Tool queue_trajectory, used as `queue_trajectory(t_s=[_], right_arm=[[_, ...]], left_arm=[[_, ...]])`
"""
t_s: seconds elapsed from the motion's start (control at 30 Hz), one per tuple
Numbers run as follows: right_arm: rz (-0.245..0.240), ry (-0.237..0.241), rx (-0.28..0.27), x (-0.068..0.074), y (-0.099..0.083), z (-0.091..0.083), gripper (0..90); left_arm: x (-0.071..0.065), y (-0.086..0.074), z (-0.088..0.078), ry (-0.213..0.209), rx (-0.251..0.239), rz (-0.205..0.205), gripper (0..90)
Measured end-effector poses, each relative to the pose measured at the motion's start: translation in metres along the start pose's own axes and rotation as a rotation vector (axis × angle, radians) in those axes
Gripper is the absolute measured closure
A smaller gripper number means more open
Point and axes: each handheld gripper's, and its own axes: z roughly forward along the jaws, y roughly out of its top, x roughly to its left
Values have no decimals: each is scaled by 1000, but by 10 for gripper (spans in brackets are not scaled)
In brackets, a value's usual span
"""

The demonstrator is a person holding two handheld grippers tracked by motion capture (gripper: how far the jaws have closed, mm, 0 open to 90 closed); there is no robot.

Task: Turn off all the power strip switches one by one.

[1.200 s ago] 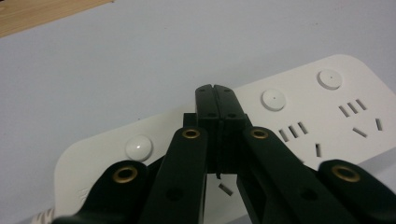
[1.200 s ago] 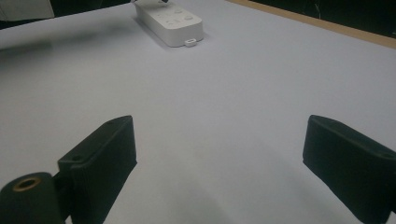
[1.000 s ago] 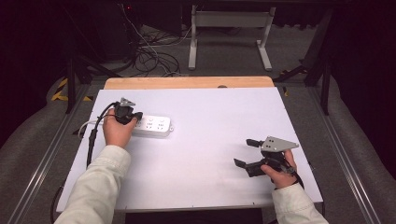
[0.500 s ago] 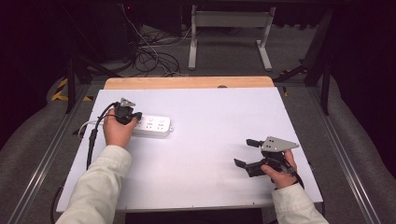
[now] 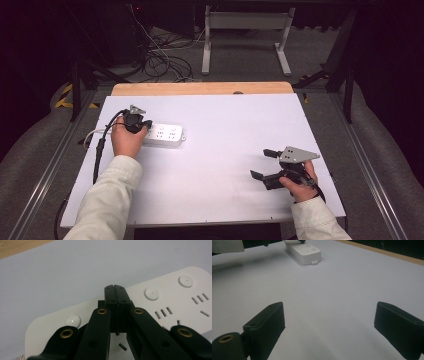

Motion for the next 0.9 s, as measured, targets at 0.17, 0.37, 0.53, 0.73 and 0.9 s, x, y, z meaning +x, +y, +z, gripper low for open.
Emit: queue_trajectory(t_s=[0.17,0.37,0.53,0.73,0.9], right_arm=[[-1,1,-2,0,0,-1,101],[-2,0,-3,0,0,-1,101],[-2,1,-1,0,0,-1,101],[-3,2,1,0,0,0,101],[-3,2,1,0,0,0,101]], left_arm=[[0,0,0,-2,-6,-8,900],[-4,0,0,21,4,19,900],[-4,0,0,19,2,16,900],[-2,-1,0,10,1,4,900],[0,-1,-1,1,11,-6,900]])
